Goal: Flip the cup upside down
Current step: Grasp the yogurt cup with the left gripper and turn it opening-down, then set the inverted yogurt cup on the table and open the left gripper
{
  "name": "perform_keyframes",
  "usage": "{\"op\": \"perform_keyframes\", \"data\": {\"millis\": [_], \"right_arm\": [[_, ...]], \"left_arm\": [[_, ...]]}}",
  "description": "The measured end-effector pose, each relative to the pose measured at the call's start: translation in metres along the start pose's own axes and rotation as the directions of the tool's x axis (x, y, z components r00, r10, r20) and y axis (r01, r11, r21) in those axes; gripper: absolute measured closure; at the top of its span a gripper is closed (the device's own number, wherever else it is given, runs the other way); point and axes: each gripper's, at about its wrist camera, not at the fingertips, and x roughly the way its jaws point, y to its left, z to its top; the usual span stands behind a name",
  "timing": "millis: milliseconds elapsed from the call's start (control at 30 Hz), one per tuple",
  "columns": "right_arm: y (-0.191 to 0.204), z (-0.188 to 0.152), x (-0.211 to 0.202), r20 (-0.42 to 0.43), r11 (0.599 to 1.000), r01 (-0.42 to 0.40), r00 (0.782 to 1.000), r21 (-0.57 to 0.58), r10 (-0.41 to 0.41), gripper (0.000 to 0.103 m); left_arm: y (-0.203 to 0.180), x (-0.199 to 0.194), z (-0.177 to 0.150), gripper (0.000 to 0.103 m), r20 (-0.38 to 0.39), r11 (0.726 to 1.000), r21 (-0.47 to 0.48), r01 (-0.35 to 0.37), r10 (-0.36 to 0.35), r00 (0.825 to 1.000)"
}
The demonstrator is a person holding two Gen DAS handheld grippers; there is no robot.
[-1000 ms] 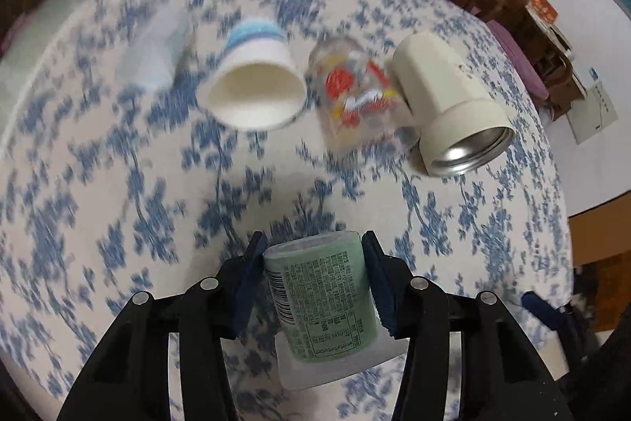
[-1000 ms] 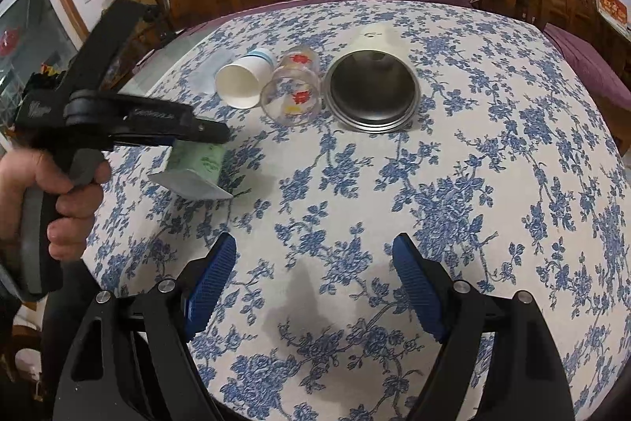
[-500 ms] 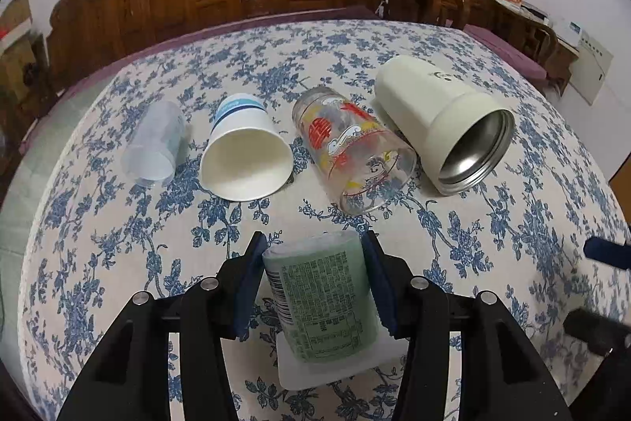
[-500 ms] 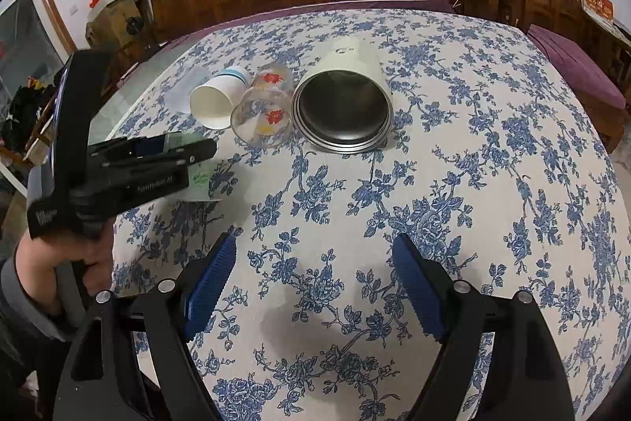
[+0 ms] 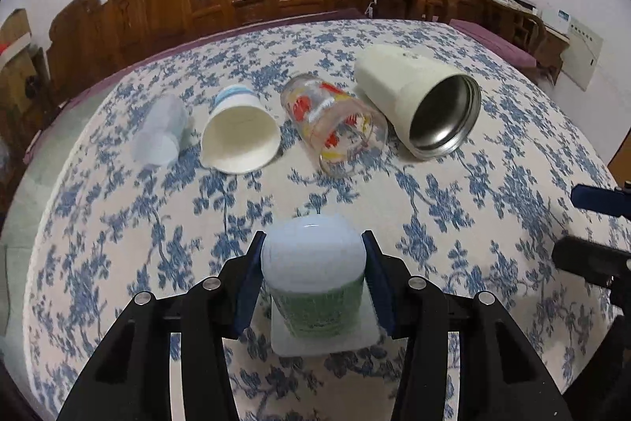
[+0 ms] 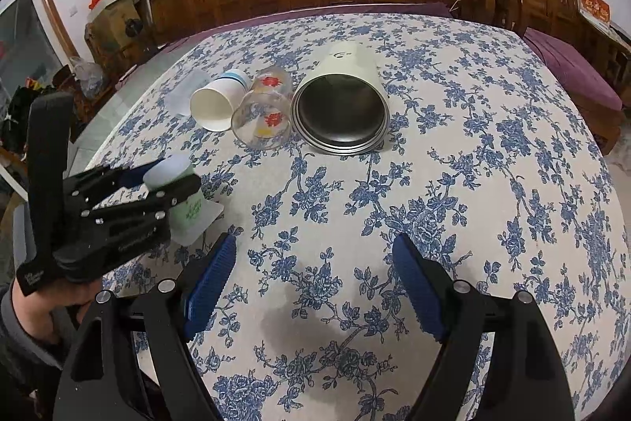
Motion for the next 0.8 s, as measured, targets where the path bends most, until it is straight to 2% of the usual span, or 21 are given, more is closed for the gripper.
{"op": "perform_keyframes", "data": {"millis": [367,733,800], "right_arm": [[0.010,-0.004,-0.008,0.007,1.000,0.018,1.000,-0.008,-0.018,0.019],[0.039,-0.006,-0.040,0.086,1.000,0.023,0.996,-0.016,-0.021,0.019],[0.045,-0.008,-0.050,0.111,1.000,0.020,0.994,-0.014,-0.019,0.020]], "left_arm": [[0.013,-0.022,-0.010,0.057,0.023,0.998,-0.052,0.037,-0.036,0.999],[0.029,-0.077,-0.023,0.037,0.081,0.995,-0.080,0.066,-0.059,0.995],[0.031,-0.092,-0.026,0.028,0.101,0.995,-0.082,0.064,-0.055,0.993]]}}
